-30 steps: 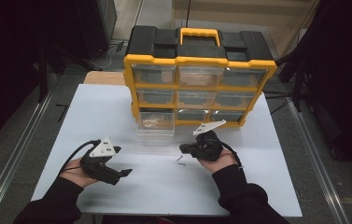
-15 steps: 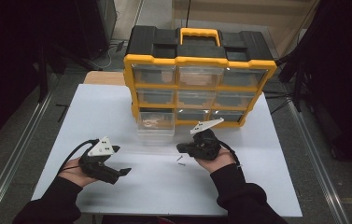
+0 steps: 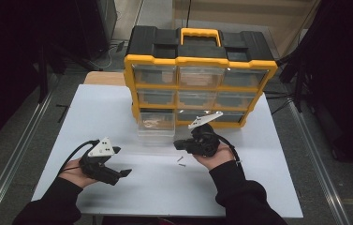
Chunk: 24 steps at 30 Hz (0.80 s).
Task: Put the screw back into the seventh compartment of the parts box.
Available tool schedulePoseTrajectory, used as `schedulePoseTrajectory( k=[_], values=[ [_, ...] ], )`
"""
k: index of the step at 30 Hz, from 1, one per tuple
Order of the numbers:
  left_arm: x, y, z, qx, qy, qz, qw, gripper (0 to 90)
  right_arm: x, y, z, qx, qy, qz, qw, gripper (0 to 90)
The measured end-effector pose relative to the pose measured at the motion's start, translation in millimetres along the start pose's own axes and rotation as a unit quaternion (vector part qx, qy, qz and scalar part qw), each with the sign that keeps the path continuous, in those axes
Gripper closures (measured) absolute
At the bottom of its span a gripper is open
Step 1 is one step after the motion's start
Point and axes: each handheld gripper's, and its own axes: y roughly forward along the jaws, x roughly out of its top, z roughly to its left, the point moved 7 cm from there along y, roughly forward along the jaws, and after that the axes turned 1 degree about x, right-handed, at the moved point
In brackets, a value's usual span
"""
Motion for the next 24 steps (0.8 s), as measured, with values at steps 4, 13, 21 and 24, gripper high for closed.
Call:
schedulePoseTrajectory(
  k=[4,13,21,24],
  values=[
    [-0.2,0.2,0.0,0.000,0.000,0.000,1.0000,14.0,3.9,-1.4,0.0,0.002,0.000,0.000,1.0000,89.5],
    [-0.2,0.7,-0.5,0.004,0.000,0.001,1.0000,14.0,14.7,-9.7,-0.8,0.008,0.003,-0.011,0.9999,89.6],
    [-0.5,1.1,-0.8,0.002,0.001,0.002,1.0000,14.1,27.6,-12.3,1.7,0.007,-0.003,-0.017,0.9998,89.5],
    [-0.6,1.5,-0.7,0.002,0.001,0.001,1.0000,14.0,32.5,-12.8,2.2,0.002,-0.008,-0.012,0.9999,89.5]
  ],
)
